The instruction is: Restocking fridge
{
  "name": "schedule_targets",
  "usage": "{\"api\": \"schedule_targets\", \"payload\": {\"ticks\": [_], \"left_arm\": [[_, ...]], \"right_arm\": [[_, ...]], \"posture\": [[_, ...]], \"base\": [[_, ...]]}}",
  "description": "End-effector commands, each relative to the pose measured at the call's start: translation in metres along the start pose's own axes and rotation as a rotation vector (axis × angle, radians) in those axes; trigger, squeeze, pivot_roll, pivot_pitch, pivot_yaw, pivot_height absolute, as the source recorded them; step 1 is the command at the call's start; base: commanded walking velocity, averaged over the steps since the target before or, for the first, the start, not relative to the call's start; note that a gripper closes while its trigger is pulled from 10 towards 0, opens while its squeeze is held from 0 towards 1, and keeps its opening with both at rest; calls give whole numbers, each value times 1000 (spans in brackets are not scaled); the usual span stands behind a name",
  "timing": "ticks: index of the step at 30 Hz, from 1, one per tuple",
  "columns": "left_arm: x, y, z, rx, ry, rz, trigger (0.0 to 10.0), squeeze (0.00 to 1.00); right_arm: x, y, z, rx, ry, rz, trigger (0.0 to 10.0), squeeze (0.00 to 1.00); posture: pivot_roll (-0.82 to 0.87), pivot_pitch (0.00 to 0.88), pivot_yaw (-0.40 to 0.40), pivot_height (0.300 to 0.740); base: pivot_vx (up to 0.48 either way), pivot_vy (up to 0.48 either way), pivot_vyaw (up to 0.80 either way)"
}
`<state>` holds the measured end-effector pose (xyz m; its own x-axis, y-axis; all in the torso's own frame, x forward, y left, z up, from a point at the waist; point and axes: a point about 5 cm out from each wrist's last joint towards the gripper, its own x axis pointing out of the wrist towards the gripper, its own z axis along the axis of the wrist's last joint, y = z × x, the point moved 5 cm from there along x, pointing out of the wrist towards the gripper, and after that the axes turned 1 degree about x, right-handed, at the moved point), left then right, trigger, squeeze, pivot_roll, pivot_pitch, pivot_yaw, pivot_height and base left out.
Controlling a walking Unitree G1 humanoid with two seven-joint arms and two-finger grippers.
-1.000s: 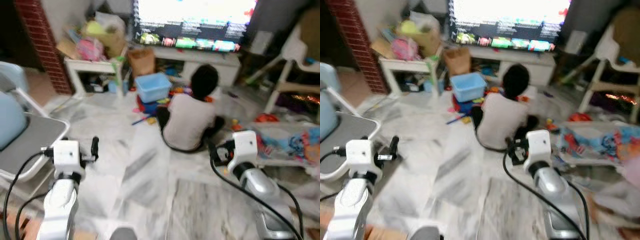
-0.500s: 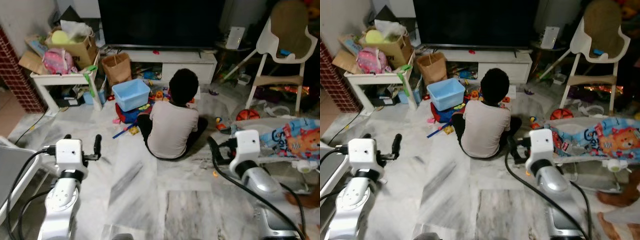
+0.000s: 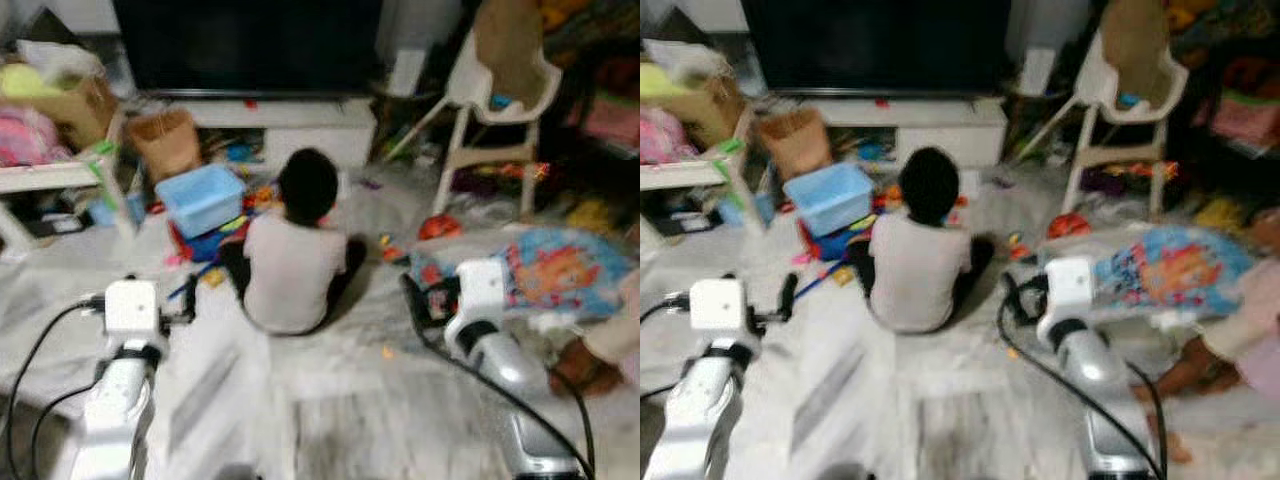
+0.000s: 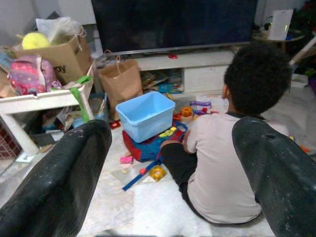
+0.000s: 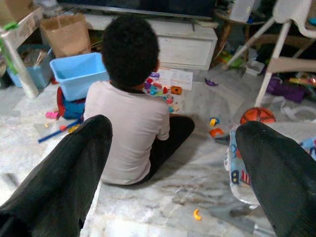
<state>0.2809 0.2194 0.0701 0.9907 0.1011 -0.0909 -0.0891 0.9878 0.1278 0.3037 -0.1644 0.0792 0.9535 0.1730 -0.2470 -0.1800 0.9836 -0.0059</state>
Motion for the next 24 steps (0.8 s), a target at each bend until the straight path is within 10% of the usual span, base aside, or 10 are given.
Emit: {"api": "schedule_targets", "payload": {"ticks": [1, 24], "left_arm": [[2, -10, 6, -9, -23, -33, 10000, 0], [-12, -7, -11, -3, 27, -24, 10000, 0]], "right_arm": [[-3, -10, -2, -11, 9, -31, 10000, 0], [-22, -24, -11, 7, -13, -104, 10000, 0]], "posture": [[22, 0, -31, 740], [-6, 0, 2, 740]], "base": [[0, 0, -800], [0, 0, -29]]}}
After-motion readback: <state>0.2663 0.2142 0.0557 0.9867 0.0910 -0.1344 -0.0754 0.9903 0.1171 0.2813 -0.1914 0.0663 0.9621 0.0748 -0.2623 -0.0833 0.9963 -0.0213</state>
